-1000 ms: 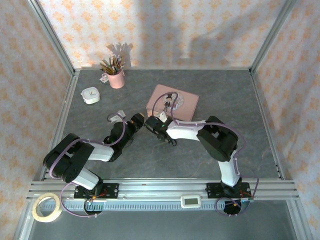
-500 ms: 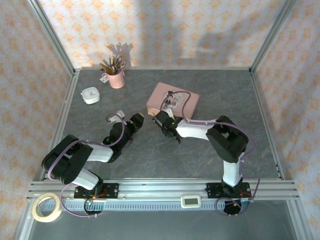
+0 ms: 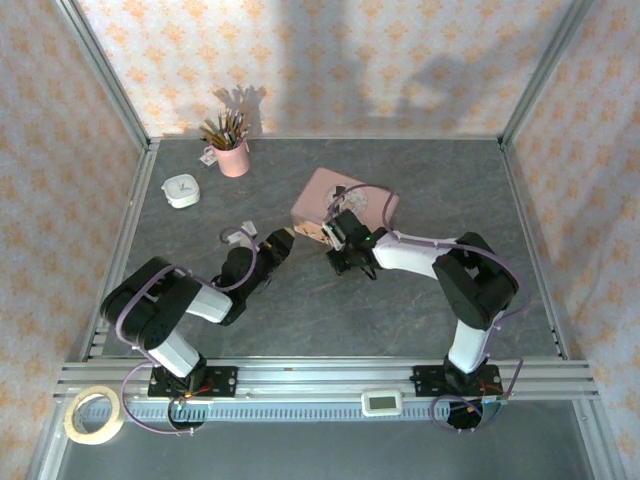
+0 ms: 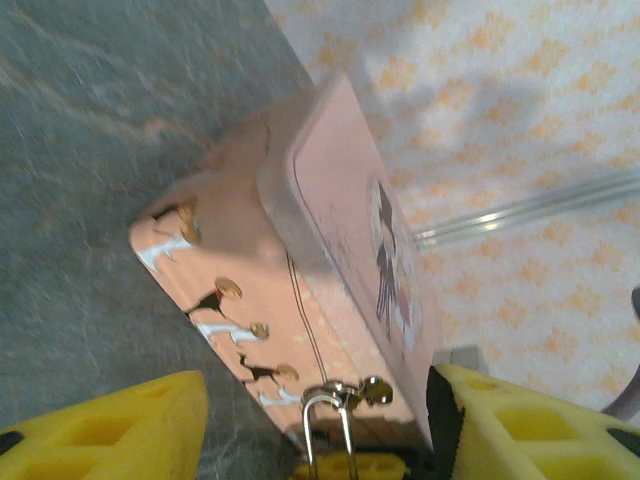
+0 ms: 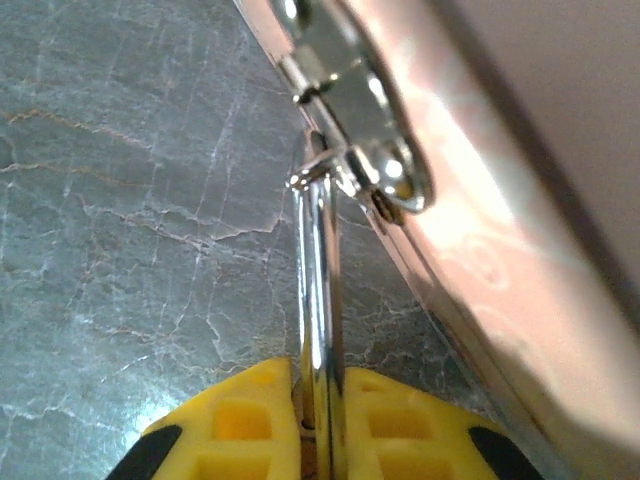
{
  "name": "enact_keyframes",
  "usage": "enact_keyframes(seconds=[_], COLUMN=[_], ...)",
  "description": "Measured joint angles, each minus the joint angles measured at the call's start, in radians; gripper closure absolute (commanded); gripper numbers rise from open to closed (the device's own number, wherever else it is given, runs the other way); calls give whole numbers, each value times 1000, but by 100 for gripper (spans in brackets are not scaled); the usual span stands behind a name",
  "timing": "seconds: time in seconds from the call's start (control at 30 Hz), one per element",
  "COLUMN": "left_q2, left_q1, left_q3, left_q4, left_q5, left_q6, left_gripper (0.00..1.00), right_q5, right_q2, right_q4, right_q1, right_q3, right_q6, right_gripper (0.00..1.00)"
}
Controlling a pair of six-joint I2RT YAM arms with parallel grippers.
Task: Unlock a padlock with a key
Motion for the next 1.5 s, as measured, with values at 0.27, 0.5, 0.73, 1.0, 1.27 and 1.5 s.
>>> enact_keyframes(seconds=[0.27, 0.5, 0.73, 1.0, 1.27, 1.5], left_q2=[227, 354, 373, 373, 373, 376], left_q1=[-98, -153, -156, -161, -163, -163], left_q3=[29, 100, 140, 147, 150, 149], left_q4=[231, 310, 309, 303, 302, 303], left_q5=[27, 21, 1, -14, -20, -32], left_q6=[-80, -121, -127, -128, -128, -129], left_gripper=[50, 52, 52, 58, 52, 52], right_q5=[-246, -431, -560, -621, -666, -673], right_q2=[2, 28, 40, 34, 11, -11], right_q4=[-7, -15, -28, -31, -31, -10], right_q1=[-116, -140, -147, -167, -180, -175], right_q3=[11, 27, 27, 27, 27, 27], right_q6=[-53, -56, -51, -22, 41, 99], right_gripper=[100, 100, 100, 100, 100, 100])
